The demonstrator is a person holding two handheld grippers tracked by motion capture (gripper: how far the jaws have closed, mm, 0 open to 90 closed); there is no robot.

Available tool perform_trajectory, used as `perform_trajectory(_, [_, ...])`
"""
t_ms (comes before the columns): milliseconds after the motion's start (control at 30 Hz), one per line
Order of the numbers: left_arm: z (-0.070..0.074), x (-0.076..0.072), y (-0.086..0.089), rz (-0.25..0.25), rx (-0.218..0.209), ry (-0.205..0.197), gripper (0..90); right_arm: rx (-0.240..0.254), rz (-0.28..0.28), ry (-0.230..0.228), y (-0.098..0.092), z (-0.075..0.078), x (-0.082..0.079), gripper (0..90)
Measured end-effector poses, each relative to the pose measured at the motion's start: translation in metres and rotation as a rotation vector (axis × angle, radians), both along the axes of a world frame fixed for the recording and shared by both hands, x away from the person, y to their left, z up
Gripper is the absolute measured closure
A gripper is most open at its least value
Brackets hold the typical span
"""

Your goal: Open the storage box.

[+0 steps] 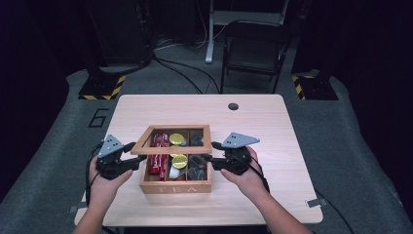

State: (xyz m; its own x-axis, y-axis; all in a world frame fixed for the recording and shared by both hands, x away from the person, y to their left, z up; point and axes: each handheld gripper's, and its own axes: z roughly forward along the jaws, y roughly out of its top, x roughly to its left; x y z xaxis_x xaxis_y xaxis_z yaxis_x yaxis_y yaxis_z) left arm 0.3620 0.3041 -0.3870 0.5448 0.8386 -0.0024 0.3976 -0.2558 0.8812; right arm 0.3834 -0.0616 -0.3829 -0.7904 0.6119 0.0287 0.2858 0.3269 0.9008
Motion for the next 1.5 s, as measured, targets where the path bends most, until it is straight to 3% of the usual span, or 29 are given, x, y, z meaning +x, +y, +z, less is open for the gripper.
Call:
perform_trajectory(167, [0.006,0.007,-0.002,0.021,0.001,0.013,41.6,0.010,-0.006,0.001,0.001,0.007,0.006,47.3])
perform_trajectory(433, [0.009,0.016,-0.005,0.057,0.003,-0.033,43.6,0.016,-0.011,-0.007,0.002,0.016,0.014,47.3])
perform_trajectory(600, [0.011,0.022,-0.006,0.069,-0.013,-0.043,45.6,0.027,-0.015,-0.002,0.003,0.021,0.018,47.2])
perform_trajectory(800, [0.009,0.031,-0.008,0.087,0.001,-0.057,46.8,0.031,-0.024,-0.014,0.004,0.026,0.023,47.1])
perform_trajectory(1167, [0.004,0.035,-0.001,0.071,-0.031,-0.087,52.4,0.046,-0.036,-0.005,0.006,0.029,0.029,44.7])
perform_trajectory(1367, [0.003,0.039,0.001,0.067,-0.049,-0.080,52.6,0.061,-0.064,0.084,0.005,0.017,0.034,40.8])
perform_trajectory(1500, [0.002,0.042,0.001,0.066,-0.042,-0.071,52.6,0.056,-0.079,0.113,0.003,0.006,0.032,35.5])
